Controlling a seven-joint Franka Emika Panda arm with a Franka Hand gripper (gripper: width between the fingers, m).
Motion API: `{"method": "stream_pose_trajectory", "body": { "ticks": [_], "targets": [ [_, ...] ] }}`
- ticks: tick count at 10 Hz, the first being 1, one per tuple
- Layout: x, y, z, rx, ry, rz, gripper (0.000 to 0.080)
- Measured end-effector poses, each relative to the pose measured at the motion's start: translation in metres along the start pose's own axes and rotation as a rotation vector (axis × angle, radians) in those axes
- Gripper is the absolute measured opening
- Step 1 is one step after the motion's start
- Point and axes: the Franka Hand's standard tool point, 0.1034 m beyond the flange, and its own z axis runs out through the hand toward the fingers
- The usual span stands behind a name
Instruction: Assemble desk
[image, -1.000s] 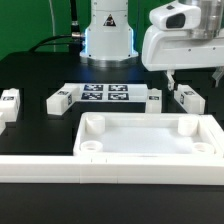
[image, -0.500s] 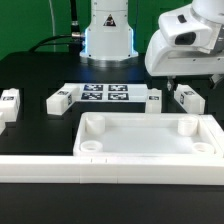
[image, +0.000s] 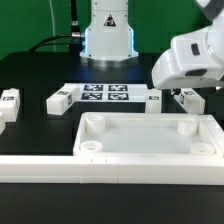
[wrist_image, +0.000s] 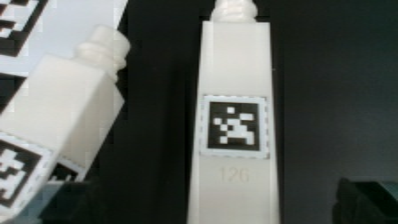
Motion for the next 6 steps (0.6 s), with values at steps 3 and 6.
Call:
{"method": "stream_pose_trajectory", "body": {
  "ticks": [3,6],
  "targets": [
    [0.01,-0.002,0.011,0.001,-0.039,-0.002,0.0648],
    [0.012,-0.006,0.018,-0.002,-0.05,-0.007,0.0648]
  ]
}}
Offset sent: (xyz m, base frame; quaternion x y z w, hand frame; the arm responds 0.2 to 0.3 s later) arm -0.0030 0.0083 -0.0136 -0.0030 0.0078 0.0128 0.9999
